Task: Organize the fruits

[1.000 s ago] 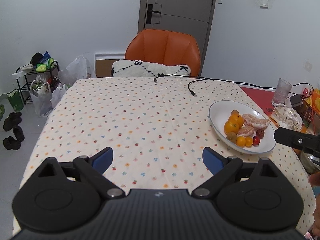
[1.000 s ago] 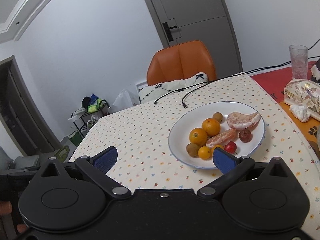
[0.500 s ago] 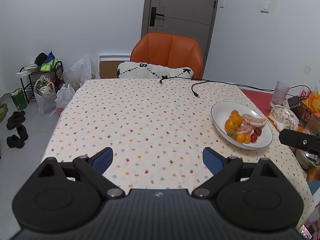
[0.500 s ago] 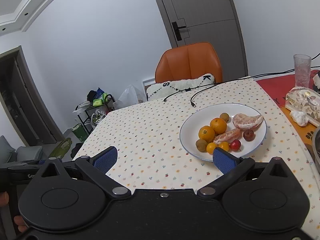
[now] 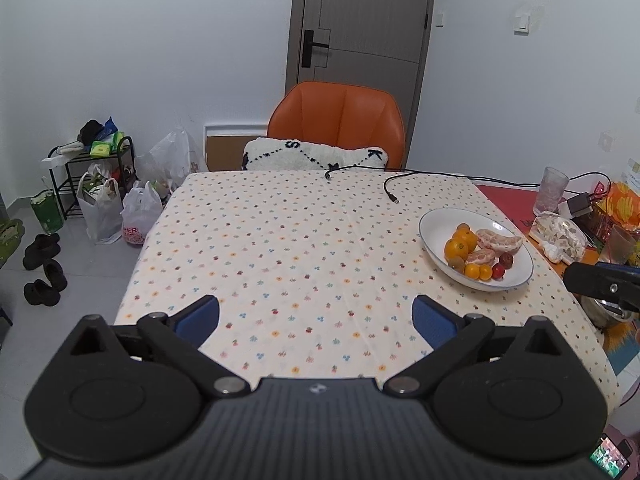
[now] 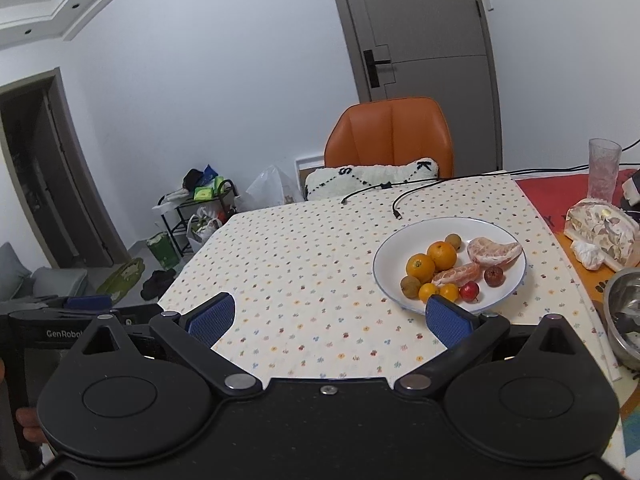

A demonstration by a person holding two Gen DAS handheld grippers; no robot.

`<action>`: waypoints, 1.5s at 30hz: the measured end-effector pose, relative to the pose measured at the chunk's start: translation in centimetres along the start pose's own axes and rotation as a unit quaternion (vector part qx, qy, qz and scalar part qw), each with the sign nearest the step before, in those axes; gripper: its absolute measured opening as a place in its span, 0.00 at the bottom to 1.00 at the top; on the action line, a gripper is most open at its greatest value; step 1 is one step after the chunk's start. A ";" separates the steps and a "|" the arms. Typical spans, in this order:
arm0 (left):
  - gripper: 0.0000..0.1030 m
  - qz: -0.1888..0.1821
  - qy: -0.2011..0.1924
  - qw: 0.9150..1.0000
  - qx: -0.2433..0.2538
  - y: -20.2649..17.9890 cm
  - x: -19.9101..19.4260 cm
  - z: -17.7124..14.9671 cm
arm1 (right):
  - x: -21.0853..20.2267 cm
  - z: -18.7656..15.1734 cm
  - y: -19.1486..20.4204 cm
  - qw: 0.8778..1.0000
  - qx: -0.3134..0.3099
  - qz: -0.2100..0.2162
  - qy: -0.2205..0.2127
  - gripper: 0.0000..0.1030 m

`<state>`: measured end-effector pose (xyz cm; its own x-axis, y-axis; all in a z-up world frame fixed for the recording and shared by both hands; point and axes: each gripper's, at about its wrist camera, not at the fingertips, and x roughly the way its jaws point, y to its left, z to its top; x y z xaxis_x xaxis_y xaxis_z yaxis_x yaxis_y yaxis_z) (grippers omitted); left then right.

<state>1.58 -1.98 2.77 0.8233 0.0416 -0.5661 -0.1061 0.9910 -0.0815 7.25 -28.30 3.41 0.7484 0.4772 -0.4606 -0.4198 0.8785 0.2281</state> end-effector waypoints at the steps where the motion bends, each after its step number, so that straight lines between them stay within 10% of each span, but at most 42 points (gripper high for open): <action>1: 0.99 0.000 0.001 1.000 -0.002 0.1 -0.2 -0.2 | -0.2 -0.2 0.1 1.000 -0.001 -0.001 0.002 1.00; 45: 1.00 -0.012 0.007 1.000 0.003 0.6 -2.0 -1.1 | -1.7 -1.3 1.4 1.000 -0.006 0.012 0.012 1.00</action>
<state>-0.74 -1.58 2.89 0.8183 0.0157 -0.5746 -0.0827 0.9924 -0.0906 4.76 -27.93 3.37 0.7255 0.4974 -0.4757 -0.4434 0.8664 0.2298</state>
